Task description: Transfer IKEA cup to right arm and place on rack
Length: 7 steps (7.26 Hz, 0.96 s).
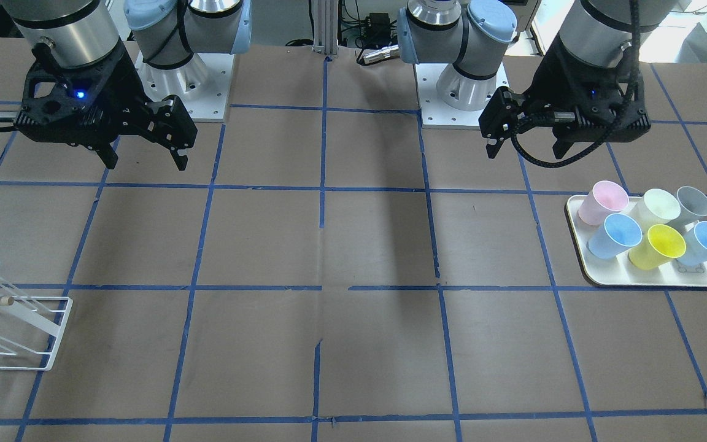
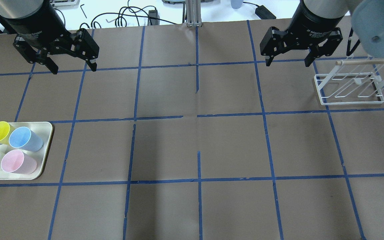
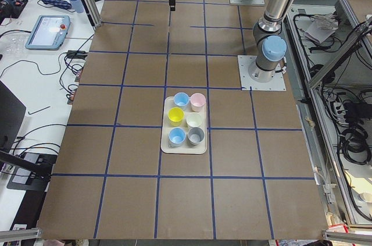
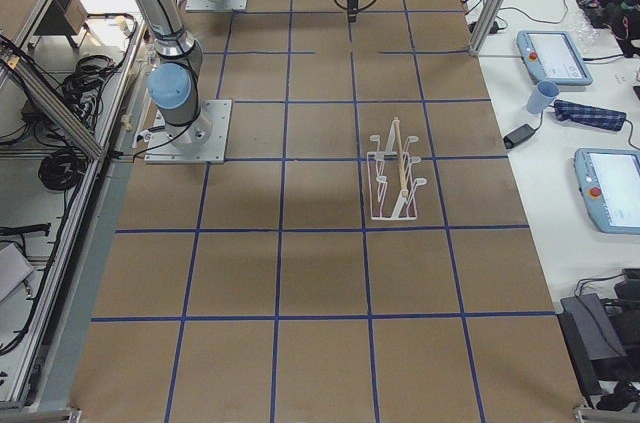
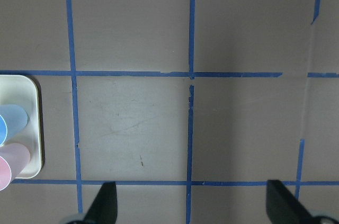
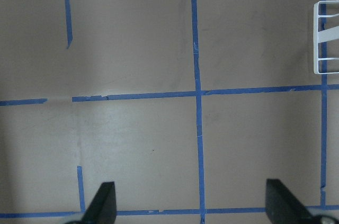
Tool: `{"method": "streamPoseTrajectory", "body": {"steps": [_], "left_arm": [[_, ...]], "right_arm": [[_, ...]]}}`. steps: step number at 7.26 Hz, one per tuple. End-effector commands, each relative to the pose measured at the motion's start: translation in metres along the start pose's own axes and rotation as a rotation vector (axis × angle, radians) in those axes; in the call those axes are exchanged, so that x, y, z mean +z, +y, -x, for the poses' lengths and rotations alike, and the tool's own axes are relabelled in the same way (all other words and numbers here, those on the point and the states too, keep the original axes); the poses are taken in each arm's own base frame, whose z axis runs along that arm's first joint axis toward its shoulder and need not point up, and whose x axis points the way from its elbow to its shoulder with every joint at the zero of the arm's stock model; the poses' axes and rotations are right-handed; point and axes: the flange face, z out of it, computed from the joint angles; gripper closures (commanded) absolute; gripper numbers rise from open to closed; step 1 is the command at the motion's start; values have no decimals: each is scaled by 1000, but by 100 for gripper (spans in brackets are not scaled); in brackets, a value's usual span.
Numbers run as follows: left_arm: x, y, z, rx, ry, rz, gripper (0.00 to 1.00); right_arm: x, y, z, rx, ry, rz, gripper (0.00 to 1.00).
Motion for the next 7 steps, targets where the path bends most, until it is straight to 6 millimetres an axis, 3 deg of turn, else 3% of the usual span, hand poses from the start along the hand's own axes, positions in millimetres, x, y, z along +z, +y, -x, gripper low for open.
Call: {"method": "streamPoseTrajectory", "body": {"steps": [1,5,6,7], "left_arm": [[1,-1,0,-2,1,3,0],[12,10,-1,12,3,25,0],[13,9,9,70,3,25,0],[13,3,48,108,2,32,0]], "right_arm": [[0,0,0,0,0,-1,0],[0,0,0,0,0,-1,0],[0,0,0,0,0,-1,0],[0,0,0,0,0,-1,0]]}}
